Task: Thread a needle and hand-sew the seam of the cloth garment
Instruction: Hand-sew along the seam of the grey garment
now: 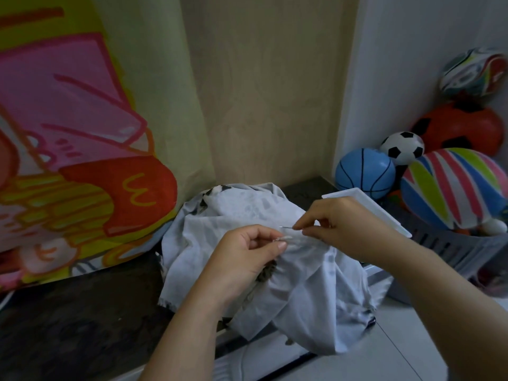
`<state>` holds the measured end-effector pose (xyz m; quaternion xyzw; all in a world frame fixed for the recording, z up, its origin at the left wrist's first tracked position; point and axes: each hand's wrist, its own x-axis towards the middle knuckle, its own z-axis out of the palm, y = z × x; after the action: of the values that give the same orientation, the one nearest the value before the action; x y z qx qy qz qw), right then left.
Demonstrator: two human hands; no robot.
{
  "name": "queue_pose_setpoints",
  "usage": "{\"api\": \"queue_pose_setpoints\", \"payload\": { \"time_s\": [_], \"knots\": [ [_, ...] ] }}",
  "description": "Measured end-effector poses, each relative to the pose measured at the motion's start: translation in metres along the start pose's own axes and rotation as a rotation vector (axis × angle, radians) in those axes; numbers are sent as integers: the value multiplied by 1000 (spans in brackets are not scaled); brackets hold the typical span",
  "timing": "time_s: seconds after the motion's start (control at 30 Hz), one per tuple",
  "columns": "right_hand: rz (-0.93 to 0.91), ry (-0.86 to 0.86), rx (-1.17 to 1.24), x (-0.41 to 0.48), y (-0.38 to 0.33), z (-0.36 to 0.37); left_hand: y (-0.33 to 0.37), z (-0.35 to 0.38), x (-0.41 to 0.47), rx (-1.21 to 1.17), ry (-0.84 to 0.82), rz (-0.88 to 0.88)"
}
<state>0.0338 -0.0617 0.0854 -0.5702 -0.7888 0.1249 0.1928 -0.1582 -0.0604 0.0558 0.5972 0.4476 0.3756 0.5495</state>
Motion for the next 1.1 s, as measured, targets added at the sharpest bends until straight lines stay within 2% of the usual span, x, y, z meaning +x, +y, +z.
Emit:
{"api": "queue_pose_setpoints", "payload": {
  "time_s": [0.17, 0.7, 1.1],
  "knots": [
    [32, -59, 27, 0, 0, 2, -1, -3, 1, -37, 9, -19],
    [55, -90, 56, -4, -1, -1, -3, -2, 4, -241, 0, -99],
    [-23, -9, 186, -3, -9, 2, -6, -1, 6, -439, -89, -133]
  ]
}}
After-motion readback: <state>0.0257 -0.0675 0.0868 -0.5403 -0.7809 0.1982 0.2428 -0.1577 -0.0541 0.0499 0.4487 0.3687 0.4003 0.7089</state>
